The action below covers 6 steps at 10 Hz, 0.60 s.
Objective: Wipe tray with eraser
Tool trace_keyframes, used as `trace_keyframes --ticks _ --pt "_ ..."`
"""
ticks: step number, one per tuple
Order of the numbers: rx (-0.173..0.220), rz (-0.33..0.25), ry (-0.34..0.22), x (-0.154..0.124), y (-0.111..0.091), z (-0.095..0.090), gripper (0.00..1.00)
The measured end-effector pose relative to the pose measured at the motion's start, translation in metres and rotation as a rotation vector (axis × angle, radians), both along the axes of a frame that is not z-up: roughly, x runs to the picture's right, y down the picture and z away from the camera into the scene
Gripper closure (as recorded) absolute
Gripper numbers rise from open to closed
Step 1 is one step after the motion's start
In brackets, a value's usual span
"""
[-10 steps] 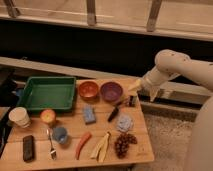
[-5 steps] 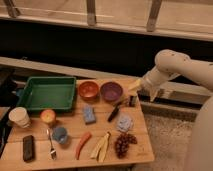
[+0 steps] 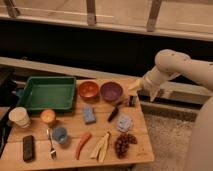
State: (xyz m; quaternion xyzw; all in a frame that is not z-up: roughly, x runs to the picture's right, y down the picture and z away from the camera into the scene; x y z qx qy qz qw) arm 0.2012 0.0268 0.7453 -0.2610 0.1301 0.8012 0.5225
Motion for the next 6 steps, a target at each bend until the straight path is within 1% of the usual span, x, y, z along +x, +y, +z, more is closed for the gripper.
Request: trace_keyframes --ticks 1,2,3,5,6 --pt "0.0 -0.003 0.004 0.0 0.0 0.0 0.2" --pt "0.012 -0.019 0.014 0.0 -0.002 -0.001 0.2" --pt "0.028 -0.043 0.011 -0.007 -0.008 -0.004 0.2" --pt "0.046 -0.091 -0.013 -0.032 -0.018 -0.005 0.2" --pt "0.055 -0.129 -0.04 -0.059 -0.023 -0.004 0.2"
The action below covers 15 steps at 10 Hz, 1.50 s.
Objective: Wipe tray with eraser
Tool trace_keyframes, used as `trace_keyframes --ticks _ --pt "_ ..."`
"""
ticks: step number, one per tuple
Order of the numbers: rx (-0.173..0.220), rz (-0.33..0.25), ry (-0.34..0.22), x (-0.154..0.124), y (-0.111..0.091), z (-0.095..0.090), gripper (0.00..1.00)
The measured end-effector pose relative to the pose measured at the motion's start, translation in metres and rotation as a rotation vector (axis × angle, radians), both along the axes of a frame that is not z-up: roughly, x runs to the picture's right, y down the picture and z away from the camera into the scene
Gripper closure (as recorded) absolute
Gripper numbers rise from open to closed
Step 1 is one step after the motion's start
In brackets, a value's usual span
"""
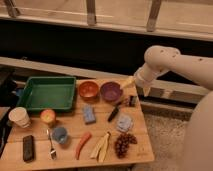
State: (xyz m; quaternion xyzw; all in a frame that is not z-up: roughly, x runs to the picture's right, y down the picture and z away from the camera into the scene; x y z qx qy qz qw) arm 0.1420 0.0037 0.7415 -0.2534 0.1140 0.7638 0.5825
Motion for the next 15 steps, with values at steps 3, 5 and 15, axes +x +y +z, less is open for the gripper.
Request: trace_keyframes --ticks 3,5,15 --pt "0.008 -0.106 -0.091 -0.083 0.002 -0.003 0.2" --pt "0.019 -0.177 -0.164 -0.144 0.011 -0.015 0.2" --pt "0.039 -0.321 -0.262 -0.221 0.029 -0.03 0.2"
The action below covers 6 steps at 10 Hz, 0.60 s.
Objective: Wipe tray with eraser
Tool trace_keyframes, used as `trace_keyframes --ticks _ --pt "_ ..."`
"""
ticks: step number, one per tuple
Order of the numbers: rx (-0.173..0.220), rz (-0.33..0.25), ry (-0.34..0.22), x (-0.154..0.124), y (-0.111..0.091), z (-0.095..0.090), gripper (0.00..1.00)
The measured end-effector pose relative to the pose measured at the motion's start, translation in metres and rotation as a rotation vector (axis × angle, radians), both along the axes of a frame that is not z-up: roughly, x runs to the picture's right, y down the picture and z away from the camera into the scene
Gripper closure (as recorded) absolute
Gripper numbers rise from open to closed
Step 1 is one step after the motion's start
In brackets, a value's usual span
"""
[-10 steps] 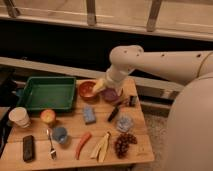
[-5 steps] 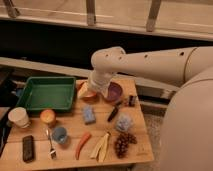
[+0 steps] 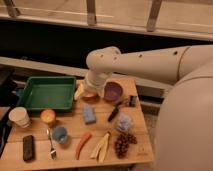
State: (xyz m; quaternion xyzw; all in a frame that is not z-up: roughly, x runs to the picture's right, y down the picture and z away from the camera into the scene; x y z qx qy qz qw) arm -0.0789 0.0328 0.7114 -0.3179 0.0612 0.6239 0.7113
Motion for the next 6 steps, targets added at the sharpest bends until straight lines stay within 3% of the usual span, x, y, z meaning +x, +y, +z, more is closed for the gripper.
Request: trace_keyframes --ticks 6 --pt "-0.017 -0.219 -0.186 -0.155 0.043 -0.006 0.2"
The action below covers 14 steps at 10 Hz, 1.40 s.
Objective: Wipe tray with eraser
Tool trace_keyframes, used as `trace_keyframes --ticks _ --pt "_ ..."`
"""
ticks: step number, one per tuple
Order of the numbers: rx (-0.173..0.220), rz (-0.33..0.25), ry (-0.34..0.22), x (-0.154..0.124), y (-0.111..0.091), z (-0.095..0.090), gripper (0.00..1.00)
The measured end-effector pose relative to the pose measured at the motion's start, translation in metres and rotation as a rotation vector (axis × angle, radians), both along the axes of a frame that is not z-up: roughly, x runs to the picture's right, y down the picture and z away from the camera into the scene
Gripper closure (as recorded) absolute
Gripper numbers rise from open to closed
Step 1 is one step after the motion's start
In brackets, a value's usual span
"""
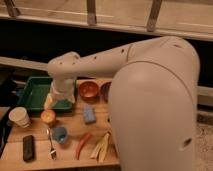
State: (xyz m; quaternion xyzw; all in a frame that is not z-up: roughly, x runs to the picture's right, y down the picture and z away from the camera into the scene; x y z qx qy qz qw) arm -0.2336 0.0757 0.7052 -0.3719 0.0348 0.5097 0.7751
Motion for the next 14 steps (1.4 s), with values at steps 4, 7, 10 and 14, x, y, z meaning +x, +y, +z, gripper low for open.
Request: trace_keyframes --ticks 4,7,10,14 --pt "-0.001 -0.113 -0.156 -0.057 0.024 -0.027 0.2" --pt "-0.008 -0.136 -0.198 -0.066 0.029 -0.035 0.2" --pt "-0.013 -0.187 -0.184 -0.072 0.034 -0.033 0.2" --pt "-0.073 -0.308 -0.175 -0.112 0.084 -0.032 0.2"
